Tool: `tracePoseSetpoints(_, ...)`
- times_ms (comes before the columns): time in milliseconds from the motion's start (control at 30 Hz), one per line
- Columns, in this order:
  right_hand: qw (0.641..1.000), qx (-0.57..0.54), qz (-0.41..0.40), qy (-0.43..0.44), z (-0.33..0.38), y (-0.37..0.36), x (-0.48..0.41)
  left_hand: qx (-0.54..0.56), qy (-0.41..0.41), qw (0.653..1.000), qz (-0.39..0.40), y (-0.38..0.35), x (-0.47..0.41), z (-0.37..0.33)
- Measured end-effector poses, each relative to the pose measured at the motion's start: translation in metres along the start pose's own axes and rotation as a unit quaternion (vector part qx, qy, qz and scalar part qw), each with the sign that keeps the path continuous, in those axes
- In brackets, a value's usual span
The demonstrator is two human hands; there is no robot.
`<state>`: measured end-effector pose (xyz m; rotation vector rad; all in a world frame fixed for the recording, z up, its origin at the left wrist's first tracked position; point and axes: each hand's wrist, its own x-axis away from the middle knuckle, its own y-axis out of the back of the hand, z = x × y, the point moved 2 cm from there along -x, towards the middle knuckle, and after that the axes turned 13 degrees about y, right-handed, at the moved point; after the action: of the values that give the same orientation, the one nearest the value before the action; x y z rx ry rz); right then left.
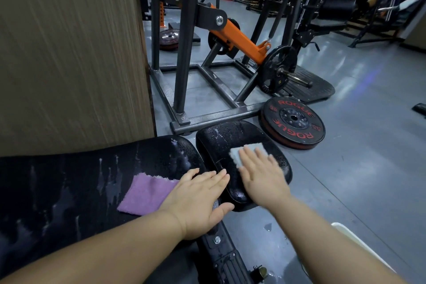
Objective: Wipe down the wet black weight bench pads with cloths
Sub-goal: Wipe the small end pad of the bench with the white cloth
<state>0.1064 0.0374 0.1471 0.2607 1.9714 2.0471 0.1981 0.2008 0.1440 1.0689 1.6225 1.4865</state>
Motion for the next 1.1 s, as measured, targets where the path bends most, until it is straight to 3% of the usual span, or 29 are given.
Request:
tracePoseSetpoints(167,0.998,-0.041,0.02,0.048,0.006,0.0,0.022,0.011,0.004,1.0,0.0,0.003,0.001,-0.004)
tracePoseSetpoints(400,0.989,-0.082,0.027,-0.122,-0.055,0.009,-0.005,0.004,0.007,1.0,0.01,0.007,0.002,-0.005)
tracePoseSetpoints(467,0.989,-0.06,0.042,-0.129,-0.05,0.01,-0.01,0.0,0.007,1.0,0.015,0.007,0.002,-0.005)
tracePoseSetpoints(567,0.997,-0.013,0.058,-0.045,-0.021,0.009,-0.014,-0.01,0.006,1.0,0.021,0.007,0.002,-0.005)
tracePoseSetpoints(700,0.993,-0.033,0.076,0.078,0.015,0.005,-0.026,-0.015,0.004,1.0,0.018,0.006,0.0,-0.004)
tracePoseSetpoints(800,0.99,-0.054,0.085,0.099,0.012,0.003,-0.037,-0.011,0.004,1.0,0.016,0.005,0.0,-0.004)
tracePoseSetpoints(1100,0.994,-0.042,0.052,-0.088,-0.053,0.011,-0.052,-0.008,0.008,0.999,0.037,0.009,-0.001,-0.004)
